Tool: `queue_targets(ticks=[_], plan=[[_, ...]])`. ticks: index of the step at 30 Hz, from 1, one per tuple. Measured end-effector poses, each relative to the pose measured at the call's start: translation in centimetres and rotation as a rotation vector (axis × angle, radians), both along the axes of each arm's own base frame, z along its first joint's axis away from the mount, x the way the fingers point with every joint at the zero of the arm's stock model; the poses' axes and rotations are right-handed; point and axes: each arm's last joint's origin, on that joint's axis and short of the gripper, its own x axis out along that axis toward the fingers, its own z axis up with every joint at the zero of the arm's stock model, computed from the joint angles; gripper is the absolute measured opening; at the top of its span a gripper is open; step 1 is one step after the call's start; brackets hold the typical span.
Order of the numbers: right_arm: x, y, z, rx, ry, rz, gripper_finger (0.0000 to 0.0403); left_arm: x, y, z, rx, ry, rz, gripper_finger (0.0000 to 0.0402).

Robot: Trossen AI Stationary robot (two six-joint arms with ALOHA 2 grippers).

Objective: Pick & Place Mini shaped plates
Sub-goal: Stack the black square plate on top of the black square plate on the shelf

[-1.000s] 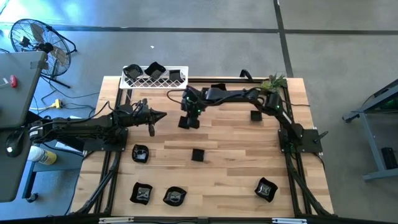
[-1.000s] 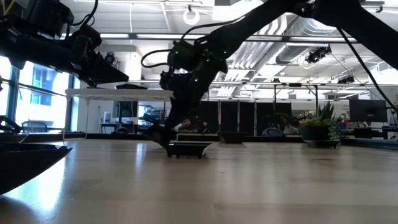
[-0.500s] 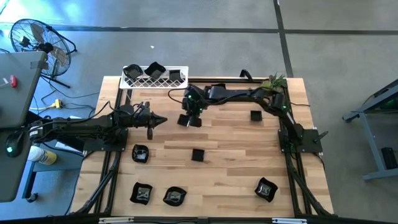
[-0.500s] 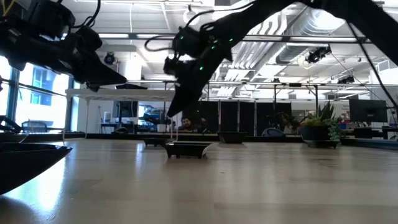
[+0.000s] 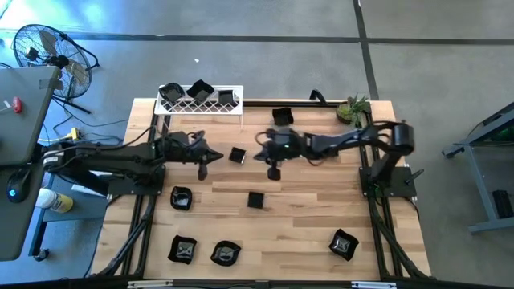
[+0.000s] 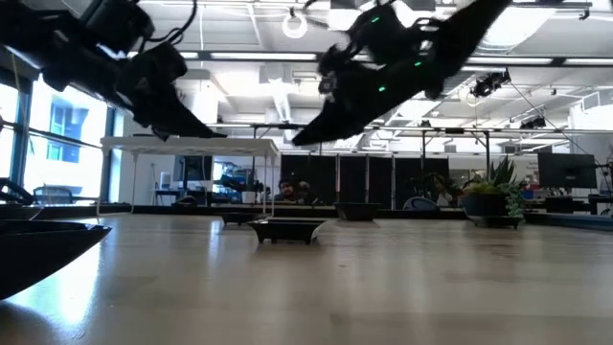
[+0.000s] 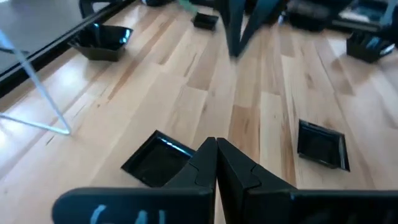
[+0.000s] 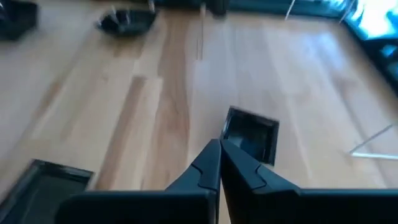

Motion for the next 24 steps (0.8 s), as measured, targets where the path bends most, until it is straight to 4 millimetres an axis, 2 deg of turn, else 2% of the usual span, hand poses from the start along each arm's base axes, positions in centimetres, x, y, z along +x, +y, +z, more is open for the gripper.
queue_targets(ticks=[6,13,18,24], plan=[[-4.0,0.7,0.4,-0.021,-0.090,-0.064,0.0008,2.3,0.2,0.2,0.006,0.134,-0.034,0.0012],[-7.5,1.1,0.3,-0.041,-0.185,-0.083,0.0003,4.7,0.8,-0.2,-0.001,0.303,-0.035,0.0051],[-9.1,1.4,0.0,-0.048,-0.232,-0.084,0.0005,6.5,1.2,-0.9,0.046,0.378,-0.066,0.0066],[-10.4,1.6,0.4,-0.055,-0.268,-0.084,0.0004,7.7,1.5,-2.4,0.095,0.459,-0.116,0.0067]])
